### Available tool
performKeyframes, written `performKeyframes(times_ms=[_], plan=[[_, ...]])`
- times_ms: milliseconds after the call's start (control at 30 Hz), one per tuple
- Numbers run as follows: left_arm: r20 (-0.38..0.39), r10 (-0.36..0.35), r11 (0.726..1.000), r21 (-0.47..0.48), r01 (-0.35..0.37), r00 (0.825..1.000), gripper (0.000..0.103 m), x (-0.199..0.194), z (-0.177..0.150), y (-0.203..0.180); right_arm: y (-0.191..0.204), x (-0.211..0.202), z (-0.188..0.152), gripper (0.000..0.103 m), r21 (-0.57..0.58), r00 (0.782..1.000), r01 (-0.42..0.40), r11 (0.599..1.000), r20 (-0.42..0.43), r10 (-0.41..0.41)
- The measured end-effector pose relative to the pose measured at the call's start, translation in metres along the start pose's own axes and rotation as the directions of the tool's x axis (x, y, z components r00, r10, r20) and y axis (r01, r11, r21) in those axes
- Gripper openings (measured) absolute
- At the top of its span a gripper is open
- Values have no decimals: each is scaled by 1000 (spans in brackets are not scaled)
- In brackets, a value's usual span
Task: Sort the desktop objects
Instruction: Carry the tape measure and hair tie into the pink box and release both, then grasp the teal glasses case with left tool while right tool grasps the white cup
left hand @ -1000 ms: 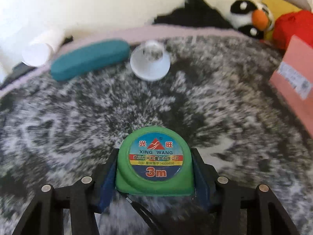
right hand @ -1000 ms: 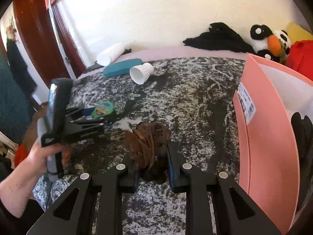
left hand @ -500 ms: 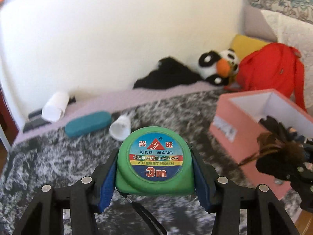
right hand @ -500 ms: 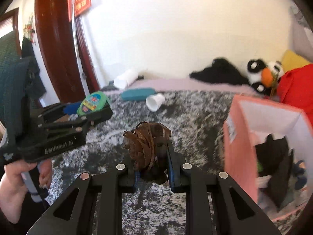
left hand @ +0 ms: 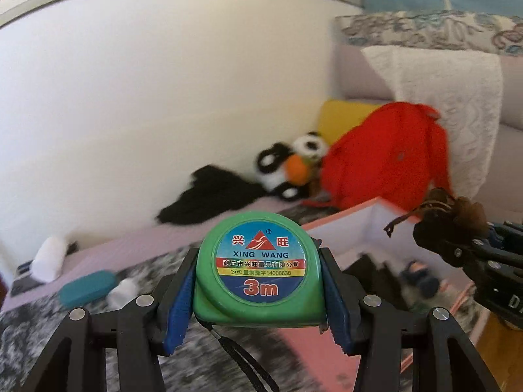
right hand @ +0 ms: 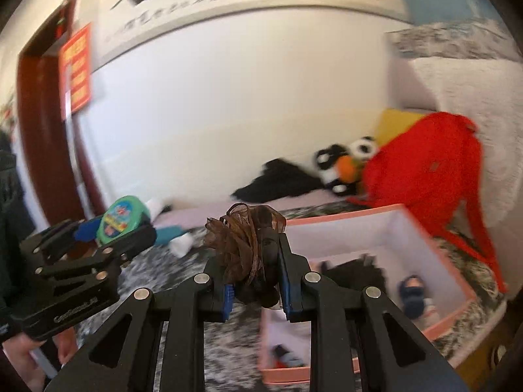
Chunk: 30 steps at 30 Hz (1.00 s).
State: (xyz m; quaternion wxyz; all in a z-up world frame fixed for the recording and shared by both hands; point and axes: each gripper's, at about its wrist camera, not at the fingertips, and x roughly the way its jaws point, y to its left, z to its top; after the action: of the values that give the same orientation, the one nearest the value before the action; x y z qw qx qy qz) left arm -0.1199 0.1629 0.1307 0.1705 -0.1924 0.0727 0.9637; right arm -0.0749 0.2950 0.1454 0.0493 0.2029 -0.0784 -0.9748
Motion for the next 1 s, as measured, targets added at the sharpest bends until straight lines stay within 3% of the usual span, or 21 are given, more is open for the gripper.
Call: performKeyframes(times_ms=[200, 300, 333, 367, 400, 433, 467, 500, 633, 767, 867, 1000], plan=[[17, -84, 995, 49, 83, 996, 59, 21, 22, -61, -59, -24, 15, 23, 93, 990, 121, 988, 56, -126], [23, -92, 993, 75, 90, 995, 60, 39, 29, -84, -82, -20, 19, 25, 125, 983, 162, 979, 61, -171], [9, -66, 995, 79, 65, 998, 69, 47, 29, -88, -90, -17, 20, 29, 136, 981, 175, 975, 60, -184], [-5, -39, 996, 84, 39, 999, 72, 56, 29, -91, -96, -10, 20, 42, 154, 980, 181, 971, 55, -191], [-19, -15, 996, 86, 16, 1000, 82, 64, 28, -93, -111, 3, 18, 66, 186, 978, 202, 962, 18, -209], [-33, -2, 997, 77, 5, 999, 95, 70, 26, -91, -125, 17, 11, 81, 232, 977, 215, 949, -41, -211], [-44, 13, 998, 69, -10, 999, 99, 75, 24, -88, -140, 31, 5, 101, 276, 972, 230, 933, -101, -210], [-46, 36, 997, 66, -33, 998, 100, 78, 20, -85, -154, 44, -2, 102, 319, 966, 246, 915, -159, -205], [9, 144, 981, 126, -144, 990, 100, 71, 10, -84, -179, 58, -18, 102, 435, 970, 208, 876, -208, -127], [93, 195, 970, 129, -206, 976, 100, 46, 6, -75, -172, 47, -9, 102, 411, 977, 199, 890, -152, -149], [181, 229, 958, 134, -255, 956, 100, 17, 6, -71, -164, 37, -1, 102, 415, 984, 176, 893, -98, -148], [239, 237, 959, 98, -266, 942, 102, -15, 9, -52, -136, 28, 12, 102, 383, 990, 141, 913, -28, -141]])
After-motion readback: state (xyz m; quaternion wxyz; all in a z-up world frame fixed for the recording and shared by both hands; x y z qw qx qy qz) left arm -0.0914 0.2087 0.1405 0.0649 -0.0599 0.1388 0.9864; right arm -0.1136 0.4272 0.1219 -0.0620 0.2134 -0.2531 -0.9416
